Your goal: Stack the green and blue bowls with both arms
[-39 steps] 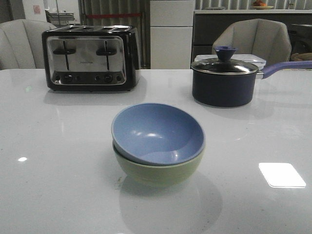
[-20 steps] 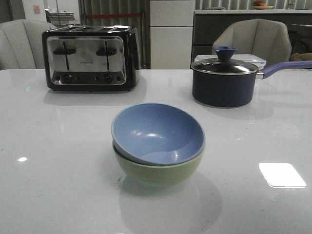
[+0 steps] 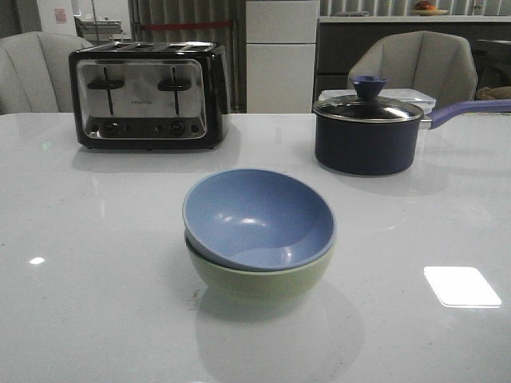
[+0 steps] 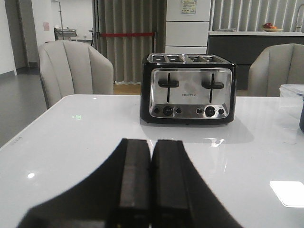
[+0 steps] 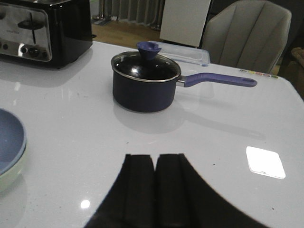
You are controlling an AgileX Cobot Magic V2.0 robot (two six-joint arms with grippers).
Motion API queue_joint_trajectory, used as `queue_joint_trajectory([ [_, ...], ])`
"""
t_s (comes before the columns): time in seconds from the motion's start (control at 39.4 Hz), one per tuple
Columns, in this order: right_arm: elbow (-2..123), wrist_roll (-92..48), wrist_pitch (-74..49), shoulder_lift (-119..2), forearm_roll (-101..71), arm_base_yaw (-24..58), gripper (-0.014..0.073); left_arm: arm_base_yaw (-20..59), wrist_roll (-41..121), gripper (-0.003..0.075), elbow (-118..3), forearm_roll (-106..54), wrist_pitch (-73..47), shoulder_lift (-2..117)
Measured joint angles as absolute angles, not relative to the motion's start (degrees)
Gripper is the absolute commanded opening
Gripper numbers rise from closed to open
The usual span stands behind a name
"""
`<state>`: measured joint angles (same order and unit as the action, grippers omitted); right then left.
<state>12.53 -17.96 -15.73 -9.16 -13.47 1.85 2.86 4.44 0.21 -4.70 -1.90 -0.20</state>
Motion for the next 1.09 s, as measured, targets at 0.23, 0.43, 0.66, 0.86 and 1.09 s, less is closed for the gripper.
queue_joint_trajectory([
  [0.23, 1.47, -17.96, -6.76, -0.96, -13.47, 1.44, 0.0054, 2.86, 4.44, 0.0093, 0.21, -4.7, -1.9, -0.2],
  [0.43, -1.6, -17.87, -3.53, 0.6, -13.83, -1.03, 0.0054, 2.86, 4.44, 0.0093, 0.21, -4.7, -1.99, -0.2],
  [0.66, -1.6, -17.87, -2.81, 0.6, -13.95, -1.03, 0.0054, 2.86, 4.44, 0.0093, 0.21, -4.7, -1.99, -0.2],
  [0.86, -1.6, -13.52, -1.37, 0.6, -11.76, -1.03, 0.0054, 2.86, 4.44, 0.0093, 0.21, -4.7, -1.99, -0.2],
  [1.09, -1.6, 1.92, 0.33, 0.6, -1.92, -1.03, 0.0054, 2.86, 4.44, 0.0093, 0.21, -4.7, -1.99, -0.2],
])
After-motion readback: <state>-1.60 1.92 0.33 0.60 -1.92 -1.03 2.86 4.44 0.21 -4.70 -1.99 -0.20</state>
